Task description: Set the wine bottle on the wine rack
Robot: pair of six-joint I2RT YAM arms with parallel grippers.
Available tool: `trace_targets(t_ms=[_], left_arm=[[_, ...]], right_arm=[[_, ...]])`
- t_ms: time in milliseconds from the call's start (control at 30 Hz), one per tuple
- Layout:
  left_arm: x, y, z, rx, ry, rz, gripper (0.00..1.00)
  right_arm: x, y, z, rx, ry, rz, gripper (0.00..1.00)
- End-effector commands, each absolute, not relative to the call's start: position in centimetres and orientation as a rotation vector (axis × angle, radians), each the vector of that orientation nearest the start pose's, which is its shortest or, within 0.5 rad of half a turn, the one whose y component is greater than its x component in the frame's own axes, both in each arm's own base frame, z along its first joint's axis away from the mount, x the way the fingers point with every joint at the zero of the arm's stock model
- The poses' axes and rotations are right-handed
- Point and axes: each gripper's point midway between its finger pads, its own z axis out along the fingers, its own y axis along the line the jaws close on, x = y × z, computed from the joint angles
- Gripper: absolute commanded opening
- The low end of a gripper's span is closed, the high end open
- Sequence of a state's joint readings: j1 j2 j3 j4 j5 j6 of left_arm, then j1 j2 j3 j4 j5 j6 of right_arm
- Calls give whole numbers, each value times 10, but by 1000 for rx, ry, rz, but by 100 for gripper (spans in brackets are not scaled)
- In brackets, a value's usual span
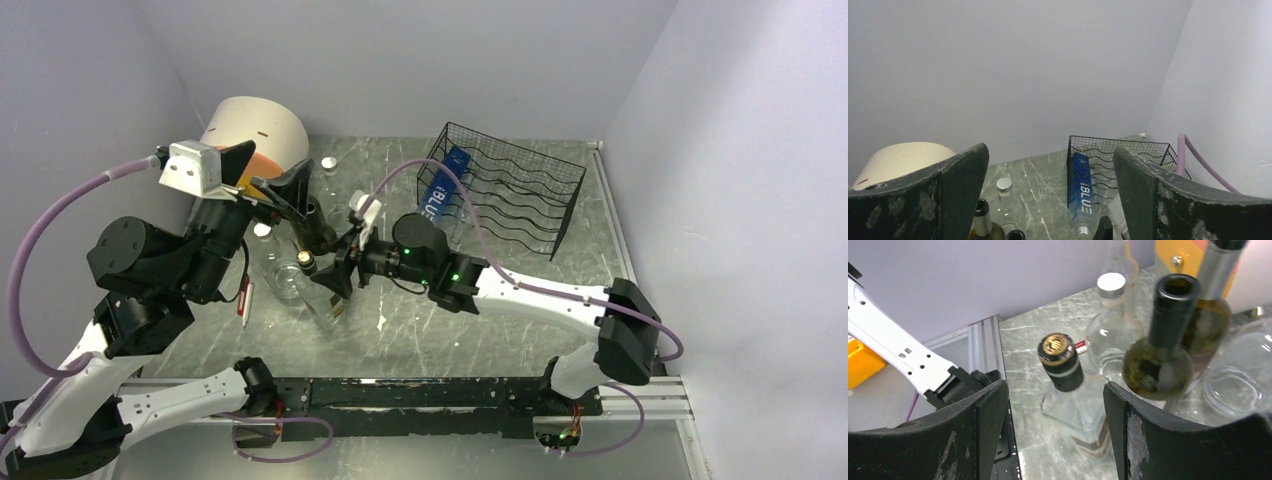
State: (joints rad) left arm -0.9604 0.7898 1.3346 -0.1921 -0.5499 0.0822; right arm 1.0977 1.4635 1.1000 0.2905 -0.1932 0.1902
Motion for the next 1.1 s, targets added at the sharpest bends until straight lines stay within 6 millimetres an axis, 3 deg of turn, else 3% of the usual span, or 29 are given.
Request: trace_targets(t_ms=[0,200,400,567,733,1067], left_arm=[[214,-125,514,133,1286,-373,98],[215,-123,509,133,1306,-357,98],[216,-122,507,129,1313,-347,98],[217,-123,504,129,1321,-339,98],[218,-125,500,139,1329,-340,98],[225,-139,483,174,1367,-327,98]], right_arm=[[186,471,308,-915,1420,1102,74],[191,491,294,-937,1437,1073,67],[193,500,286,-954,1433,1046,51],[191,498,293,-953,1391,1026,35],[190,483,311,-913,1352,996,17],[192,422,340,-759,1358,912,11]])
